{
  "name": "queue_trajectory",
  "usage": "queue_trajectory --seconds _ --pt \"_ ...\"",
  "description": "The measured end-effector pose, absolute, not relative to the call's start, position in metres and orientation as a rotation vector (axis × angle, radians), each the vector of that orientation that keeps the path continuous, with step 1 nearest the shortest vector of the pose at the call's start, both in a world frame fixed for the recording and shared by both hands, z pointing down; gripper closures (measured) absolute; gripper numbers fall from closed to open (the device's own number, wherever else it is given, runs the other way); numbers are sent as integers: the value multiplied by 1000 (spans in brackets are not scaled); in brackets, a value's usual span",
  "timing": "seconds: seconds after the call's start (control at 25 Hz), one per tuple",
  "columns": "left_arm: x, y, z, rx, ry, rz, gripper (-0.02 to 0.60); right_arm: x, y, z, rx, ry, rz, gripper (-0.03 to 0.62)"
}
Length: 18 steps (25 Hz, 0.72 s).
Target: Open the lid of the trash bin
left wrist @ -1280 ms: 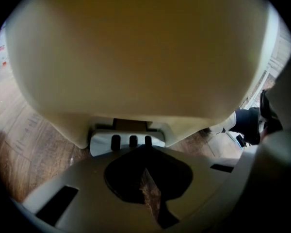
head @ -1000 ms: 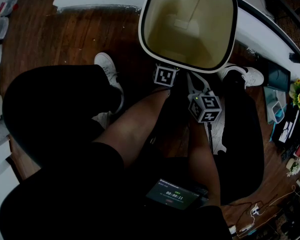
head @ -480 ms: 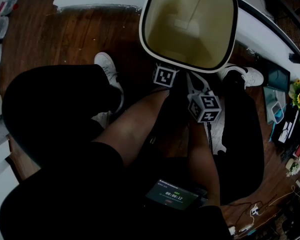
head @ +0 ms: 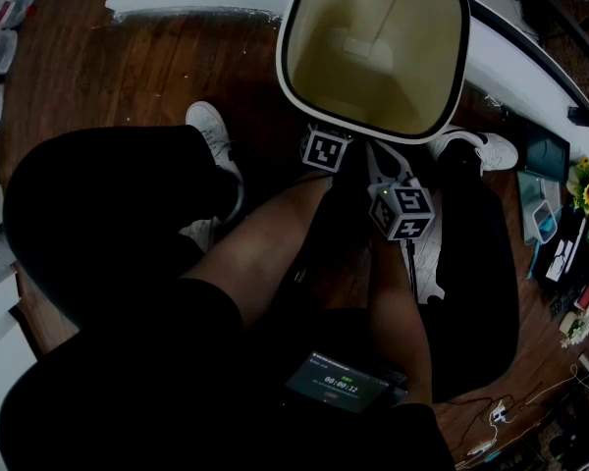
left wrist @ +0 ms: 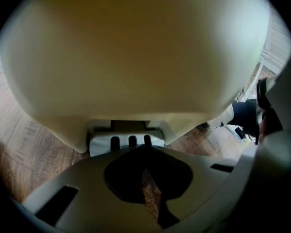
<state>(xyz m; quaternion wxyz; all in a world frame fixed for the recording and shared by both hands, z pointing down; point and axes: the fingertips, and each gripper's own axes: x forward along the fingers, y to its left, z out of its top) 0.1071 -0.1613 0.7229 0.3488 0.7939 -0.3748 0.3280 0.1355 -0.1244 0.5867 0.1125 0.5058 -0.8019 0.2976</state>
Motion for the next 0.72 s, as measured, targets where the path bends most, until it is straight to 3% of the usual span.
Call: queue_trajectory --seconds 0.72 --pt "106 -160 720 2113 -947 864 551 130 -122 582 1457 -2374 884 566"
